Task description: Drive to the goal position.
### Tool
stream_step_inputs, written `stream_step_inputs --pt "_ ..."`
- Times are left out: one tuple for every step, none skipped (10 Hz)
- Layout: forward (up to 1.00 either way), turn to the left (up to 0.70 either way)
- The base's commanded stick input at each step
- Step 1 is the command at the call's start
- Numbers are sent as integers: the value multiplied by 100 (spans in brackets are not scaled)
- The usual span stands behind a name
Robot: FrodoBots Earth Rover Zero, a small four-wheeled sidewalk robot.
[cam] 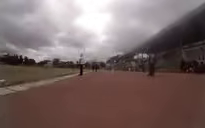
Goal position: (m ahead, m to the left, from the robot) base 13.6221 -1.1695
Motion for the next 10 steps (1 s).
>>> stream_step_inputs --pt "100 0" --pt "100 -10" --pt "100 -24" --pt "100 -27" --pt "100 -27" --pt "100 -27" --pt "100 -27" --pt "100 0" --pt "100 0" --pt "100 0"
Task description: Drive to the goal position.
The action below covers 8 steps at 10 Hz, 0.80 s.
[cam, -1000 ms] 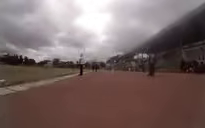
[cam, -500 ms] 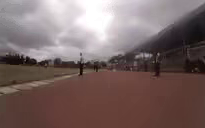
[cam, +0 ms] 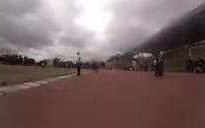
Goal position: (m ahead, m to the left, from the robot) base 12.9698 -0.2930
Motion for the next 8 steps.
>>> stream_step_inputs --pt "100 0" --pt "100 0" --pt "100 0" --pt "100 0" --pt "100 0" --pt "100 0" --pt "100 0" --pt "100 0"
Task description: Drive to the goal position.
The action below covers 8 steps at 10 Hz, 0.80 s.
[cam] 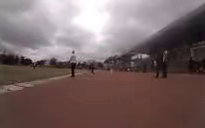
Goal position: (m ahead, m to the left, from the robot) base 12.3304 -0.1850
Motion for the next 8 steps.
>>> stream_step_inputs --pt "100 0" --pt "100 0" --pt "100 0" --pt "100 0" --pt "100 0" --pt "100 0" --pt "100 0" --pt "100 0"
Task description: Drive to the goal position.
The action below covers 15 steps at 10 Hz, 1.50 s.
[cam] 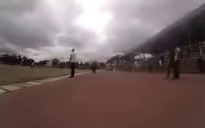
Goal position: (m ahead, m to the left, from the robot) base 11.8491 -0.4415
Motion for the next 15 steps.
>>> stream_step_inputs --pt "100 0" --pt "100 0" --pt "100 0" --pt "100 0" --pt "100 0" --pt "100 0" --pt "100 0" --pt "100 0" --pt "100 0" --pt "100 0" --pt "100 0" --pt "100 0" --pt "100 0" --pt "100 0" --pt "100 0"
